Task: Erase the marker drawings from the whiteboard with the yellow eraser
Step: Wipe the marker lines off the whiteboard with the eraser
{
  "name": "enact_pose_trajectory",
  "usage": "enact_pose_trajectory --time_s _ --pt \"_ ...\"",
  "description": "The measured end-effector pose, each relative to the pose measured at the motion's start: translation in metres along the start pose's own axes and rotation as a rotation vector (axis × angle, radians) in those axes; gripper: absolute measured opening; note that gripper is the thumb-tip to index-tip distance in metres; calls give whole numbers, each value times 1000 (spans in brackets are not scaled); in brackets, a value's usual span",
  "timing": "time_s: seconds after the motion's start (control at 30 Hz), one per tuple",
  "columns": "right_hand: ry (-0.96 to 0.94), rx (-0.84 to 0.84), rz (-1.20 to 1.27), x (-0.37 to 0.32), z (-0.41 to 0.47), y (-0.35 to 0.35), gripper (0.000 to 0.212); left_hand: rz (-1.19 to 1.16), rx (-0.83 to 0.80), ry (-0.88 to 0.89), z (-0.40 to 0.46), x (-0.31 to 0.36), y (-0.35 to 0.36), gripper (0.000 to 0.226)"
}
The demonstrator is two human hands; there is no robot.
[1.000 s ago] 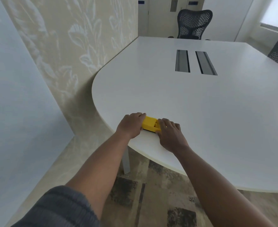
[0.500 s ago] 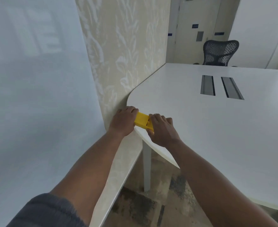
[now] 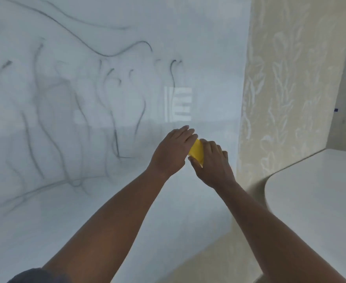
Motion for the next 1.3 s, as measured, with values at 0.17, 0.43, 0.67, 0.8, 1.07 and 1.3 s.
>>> enact_pose_trajectory --time_s 0.17,0.43,0.67,0.8,1.07,1.3 --pt "-128 170 112 -100 61 4 57 185 175 -18 -13 -82 -79 64" --pt "-206 321 263 -217 126 7 60 348 350 -196 -40 -157 -168 57" --pt "-163 431 461 -281 147 19 62 517 273 -289 -82 -197 -226 64" --pt "-186 479 478 -311 150 18 63 557 265 -351 -107 -217 -263 65" --pt "-160 550 455 -385 163 13 70 669 321 -438 -193 -287 -361 68" --pt "18 530 634 -464 178 16 72 767 238 -429 -277 -360 -442 68"
Point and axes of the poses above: each hand's wrist, its own z-axis towards the middle knuckle, its own y-axis out of the palm, x = y × z, the point moved 2 cm from there along z, towards the middle knuckle, and after that the axes turned 11 degrees about x, right-handed, at the moved point
